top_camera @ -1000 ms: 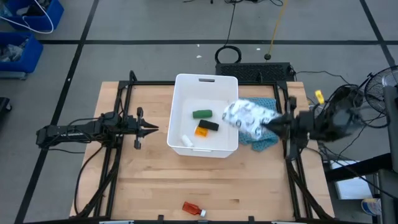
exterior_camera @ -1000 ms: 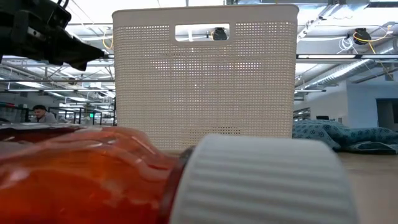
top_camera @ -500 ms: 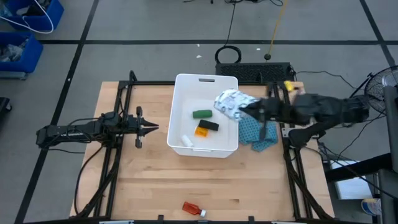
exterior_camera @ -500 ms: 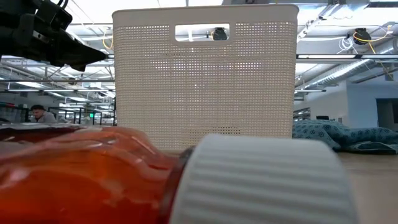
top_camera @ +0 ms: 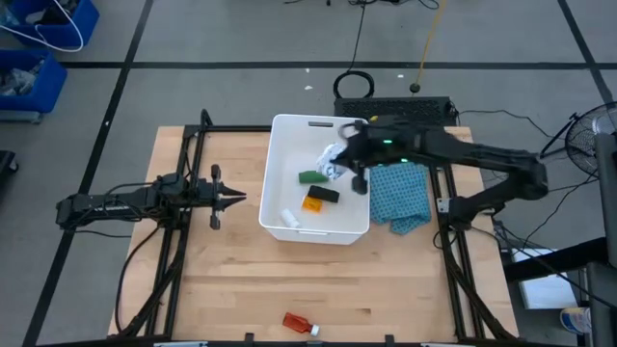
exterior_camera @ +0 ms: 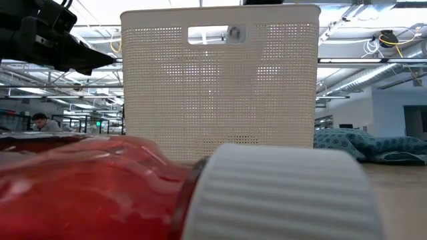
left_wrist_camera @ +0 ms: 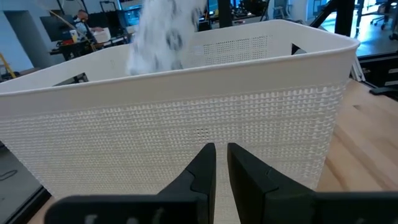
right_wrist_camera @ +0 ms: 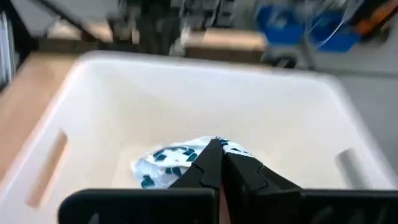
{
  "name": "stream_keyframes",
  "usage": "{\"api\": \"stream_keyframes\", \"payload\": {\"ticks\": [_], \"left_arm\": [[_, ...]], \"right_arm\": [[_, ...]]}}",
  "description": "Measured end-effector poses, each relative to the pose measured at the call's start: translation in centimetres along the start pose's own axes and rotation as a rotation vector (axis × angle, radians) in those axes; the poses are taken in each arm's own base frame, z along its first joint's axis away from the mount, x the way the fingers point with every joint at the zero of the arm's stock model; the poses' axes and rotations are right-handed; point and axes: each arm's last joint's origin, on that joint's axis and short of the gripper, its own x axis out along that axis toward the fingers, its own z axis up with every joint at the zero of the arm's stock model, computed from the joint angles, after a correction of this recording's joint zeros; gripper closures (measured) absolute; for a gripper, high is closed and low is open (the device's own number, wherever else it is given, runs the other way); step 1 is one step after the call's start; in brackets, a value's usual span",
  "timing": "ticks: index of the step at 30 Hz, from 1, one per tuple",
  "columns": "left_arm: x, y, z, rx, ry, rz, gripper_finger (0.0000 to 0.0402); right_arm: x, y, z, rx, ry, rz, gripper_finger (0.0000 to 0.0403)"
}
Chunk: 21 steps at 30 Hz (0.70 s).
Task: Pick & place medical supplies in basket/bin
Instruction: Put the white mailer bag into the white bin
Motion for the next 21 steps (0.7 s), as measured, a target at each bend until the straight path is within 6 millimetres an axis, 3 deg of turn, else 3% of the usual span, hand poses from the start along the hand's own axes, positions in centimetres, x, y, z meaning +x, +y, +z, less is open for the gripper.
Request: {"api": "stream_keyframes", "payload": {"ticks": [2,5,10,15,21], "left_arm": [[0.0,0.0,0.0,0.0,0.001,0.003,0.0355],[0.0,0.0,0.0,0.004,0.002,0.003,0.0355],[0.0,0.0,-0.1,-0.001,0.008,0.002,0.0355],[0.0,0.0,-0.1,-0.004,0.008,0.002,0.0355],[0.0,0.0,-0.3,-0.008,0.031,0.003,0.0355]], "right_arm": [[1.6,-0.4,-0.7,0.012,0.046,0.039,0.0403],[2.5,-0.5,-1.5,0.009,0.114,0.101,0.0403],[2.4,-0.2,-2.6,-0.018,0.219,0.139,0.0403],[1.8,0.6,-2.1,-0.04,0.143,0.33,0.0403],[1.9,1.9,-2.3,-0.055,0.182,0.391,0.0403]]}}
